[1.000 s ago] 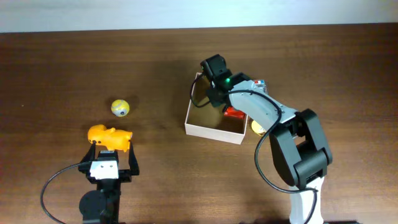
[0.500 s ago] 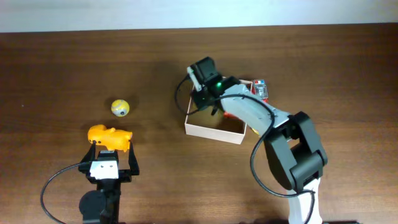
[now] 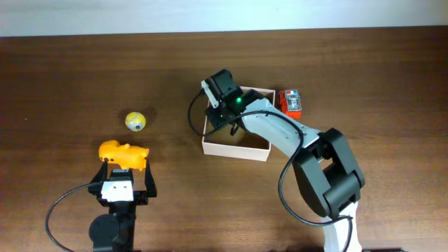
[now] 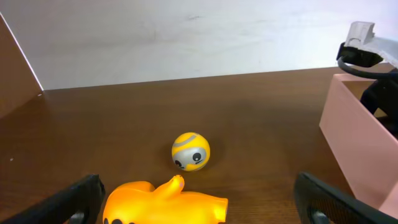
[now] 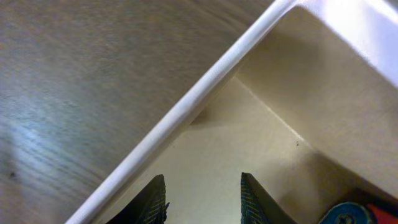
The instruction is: Pack container
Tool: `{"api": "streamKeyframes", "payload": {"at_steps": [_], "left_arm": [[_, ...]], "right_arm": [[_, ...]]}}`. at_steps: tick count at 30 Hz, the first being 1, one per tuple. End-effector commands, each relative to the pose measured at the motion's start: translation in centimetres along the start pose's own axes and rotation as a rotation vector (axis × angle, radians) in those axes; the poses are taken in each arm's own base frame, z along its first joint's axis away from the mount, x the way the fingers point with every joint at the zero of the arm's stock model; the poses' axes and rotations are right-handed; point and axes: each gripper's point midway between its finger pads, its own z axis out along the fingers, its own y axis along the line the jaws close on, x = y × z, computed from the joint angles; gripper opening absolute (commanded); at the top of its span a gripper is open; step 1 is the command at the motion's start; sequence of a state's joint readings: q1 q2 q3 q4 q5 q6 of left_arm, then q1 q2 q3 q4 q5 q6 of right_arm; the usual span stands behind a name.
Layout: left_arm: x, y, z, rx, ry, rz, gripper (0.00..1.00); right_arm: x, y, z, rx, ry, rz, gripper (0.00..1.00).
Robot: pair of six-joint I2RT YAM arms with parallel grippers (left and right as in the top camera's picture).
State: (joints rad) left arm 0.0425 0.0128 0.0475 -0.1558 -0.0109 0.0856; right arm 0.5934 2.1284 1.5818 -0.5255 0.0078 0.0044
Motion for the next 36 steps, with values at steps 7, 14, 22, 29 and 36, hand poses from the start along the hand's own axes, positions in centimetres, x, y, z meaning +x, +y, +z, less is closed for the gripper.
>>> {"api": "streamKeyframes", "payload": {"at_steps": [7,14,22,29,36], "left_arm": [[0.0,-0.1,0.0,0.006,-0.003,0.008,0.99],[0.0,-0.1,0.0,0.006,-0.003,0.008,0.99],[0.0,-0.1,0.0,0.006,-0.003,0.008,0.99],[0.0,-0.1,0.0,0.006,-0.003,0.008,0.99],[0.0,-0.1,0.0,0.006,-0.003,0.008,0.99]], "right_arm": [[-0.8,4.0,-0.3,-0.060,-0.021,-0.048,0.34],[-0.8,4.1,-0.3,-0.063,-0.020,-0.049,0.34],[-0.7,5.2,-0.4,-0.126,-0.018,-0.050,0.33],[-0.6,6.3,-0.5,-0.149,-0.017,-0.066,0.33],[-0.3,8.4,-0.7,-0.168,-0.013,-0.101,0.34]]}}
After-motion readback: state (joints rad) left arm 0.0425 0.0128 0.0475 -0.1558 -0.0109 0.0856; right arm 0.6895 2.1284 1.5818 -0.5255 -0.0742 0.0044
